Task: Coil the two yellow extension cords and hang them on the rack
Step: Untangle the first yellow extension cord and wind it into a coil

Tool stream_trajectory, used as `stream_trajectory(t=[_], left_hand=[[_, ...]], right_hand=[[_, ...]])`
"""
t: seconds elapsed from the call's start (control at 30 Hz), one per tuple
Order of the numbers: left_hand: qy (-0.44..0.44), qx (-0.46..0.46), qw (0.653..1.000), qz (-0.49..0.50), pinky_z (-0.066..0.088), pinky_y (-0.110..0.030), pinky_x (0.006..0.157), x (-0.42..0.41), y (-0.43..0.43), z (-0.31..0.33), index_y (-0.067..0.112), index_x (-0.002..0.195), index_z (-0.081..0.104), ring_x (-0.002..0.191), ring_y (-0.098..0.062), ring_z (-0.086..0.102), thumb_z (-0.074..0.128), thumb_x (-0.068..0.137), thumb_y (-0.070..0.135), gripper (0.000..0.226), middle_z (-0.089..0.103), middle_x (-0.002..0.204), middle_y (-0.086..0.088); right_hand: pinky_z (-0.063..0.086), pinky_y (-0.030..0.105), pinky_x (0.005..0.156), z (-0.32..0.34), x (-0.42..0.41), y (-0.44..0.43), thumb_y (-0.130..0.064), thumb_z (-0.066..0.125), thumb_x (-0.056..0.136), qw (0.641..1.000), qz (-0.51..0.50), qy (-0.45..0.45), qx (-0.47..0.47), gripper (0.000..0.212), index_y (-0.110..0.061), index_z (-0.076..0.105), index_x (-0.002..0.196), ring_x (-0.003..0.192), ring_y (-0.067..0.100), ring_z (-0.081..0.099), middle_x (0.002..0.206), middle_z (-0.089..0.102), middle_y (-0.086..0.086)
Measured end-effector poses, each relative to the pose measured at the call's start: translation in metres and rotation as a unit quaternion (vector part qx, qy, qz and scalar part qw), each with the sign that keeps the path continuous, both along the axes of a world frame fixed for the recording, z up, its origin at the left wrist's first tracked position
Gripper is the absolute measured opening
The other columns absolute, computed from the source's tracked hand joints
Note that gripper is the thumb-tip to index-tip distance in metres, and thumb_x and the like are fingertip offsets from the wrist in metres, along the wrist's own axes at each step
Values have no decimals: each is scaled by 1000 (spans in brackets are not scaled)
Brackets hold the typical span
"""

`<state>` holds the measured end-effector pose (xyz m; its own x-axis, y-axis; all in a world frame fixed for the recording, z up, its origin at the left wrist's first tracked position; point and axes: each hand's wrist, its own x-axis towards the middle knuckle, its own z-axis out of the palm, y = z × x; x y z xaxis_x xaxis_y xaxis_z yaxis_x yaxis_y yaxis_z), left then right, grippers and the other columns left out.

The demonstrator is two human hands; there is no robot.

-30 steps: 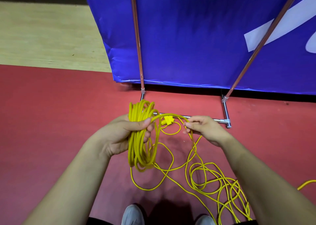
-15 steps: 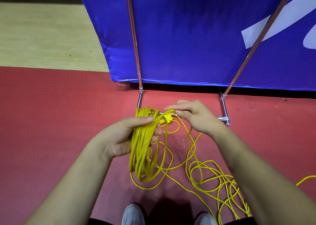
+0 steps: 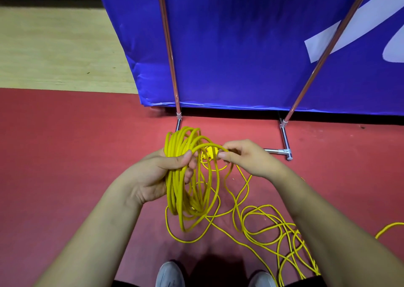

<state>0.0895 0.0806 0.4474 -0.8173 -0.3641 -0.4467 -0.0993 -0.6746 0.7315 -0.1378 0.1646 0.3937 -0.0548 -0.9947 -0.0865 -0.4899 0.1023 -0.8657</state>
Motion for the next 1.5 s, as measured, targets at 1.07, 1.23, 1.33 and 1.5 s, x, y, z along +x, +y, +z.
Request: stream_trajectory(t=[1.07, 1.23, 1.33, 1.5], left_hand=[[173, 37, 975, 136, 50, -42, 95, 1, -16, 12, 14, 89, 61, 120, -39, 56, 65, 79, 18, 12, 58, 126, -27], [46, -67, 971, 223, 57, -27, 61, -2, -19, 7, 17, 97, 64, 68, -16, 70, 58, 79, 20, 19, 73, 80, -2], [38, -88, 972, 215, 54, -24, 59, 1, -21, 7, 14, 105, 65, 58, -12, 62, 58, 81, 18, 26, 65, 70, 3], [-21, -96, 983, 152, 58, -36, 78, 2, -15, 0, 8, 81, 70, 87, -30, 70, 64, 75, 10, 9, 73, 85, -14]], right_hand=[[44, 21, 51, -111, -23, 14, -1, 60, 92, 942, -217, -172, 192, 18, -10, 45, 88, 52, 15, 62, 64, 67, 7], [33, 19, 42, -78, -16, -2, -12, 63, 91, 941, -231, -177, 173, 12, -10, 56, 80, 44, 15, 41, 65, 64, 11], [31, 21, 46, -44, -14, -7, -10, 67, 85, 973, -168, -5, 155, 11, -6, 70, 75, 47, 14, 40, 57, 62, 6], [32, 16, 43, 34, 2, 1, -12, 71, 83, 966, 111, 49, 228, 6, -11, 77, 81, 42, 3, 41, 57, 60, 4]])
